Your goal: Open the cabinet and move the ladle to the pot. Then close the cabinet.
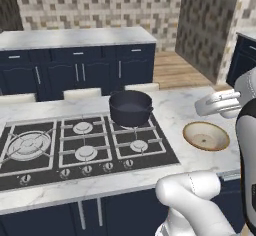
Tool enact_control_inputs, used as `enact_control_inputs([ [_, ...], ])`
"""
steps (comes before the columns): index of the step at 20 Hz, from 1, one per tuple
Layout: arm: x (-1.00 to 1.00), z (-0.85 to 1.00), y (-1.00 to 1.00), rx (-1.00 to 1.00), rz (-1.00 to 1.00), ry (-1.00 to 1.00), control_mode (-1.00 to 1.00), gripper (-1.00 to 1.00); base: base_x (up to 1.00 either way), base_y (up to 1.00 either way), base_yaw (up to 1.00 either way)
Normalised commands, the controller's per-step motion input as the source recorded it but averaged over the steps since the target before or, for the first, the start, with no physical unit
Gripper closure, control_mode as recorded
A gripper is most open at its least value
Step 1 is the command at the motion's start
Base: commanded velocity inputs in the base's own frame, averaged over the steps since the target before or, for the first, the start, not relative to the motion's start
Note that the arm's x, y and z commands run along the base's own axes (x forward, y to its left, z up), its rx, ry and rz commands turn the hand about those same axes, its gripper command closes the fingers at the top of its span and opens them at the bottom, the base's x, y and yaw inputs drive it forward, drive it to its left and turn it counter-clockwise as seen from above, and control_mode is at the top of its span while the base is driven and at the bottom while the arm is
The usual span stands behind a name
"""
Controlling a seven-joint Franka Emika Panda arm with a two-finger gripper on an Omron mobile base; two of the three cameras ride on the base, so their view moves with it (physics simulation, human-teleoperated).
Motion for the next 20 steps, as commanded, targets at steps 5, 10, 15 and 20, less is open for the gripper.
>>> enact_control_inputs([
  [5,0.00,0.00,0.00,0.00,0.00,0.00,1.00,1.00,1.00,0.04,0.17],
  [10,0.40,0.00,0.03,0.01,0.06,0.09,-1.00,1.00,0.60,0.04,0.10],
  [15,1.00,-0.04,0.23,0.03,0.16,0.19,-1.00,1.00,0.00,0.00,0.00],
  [20,1.00,-0.21,0.50,0.00,0.06,0.04,-1.00,1.00,0.00,0.00,0.00],
])
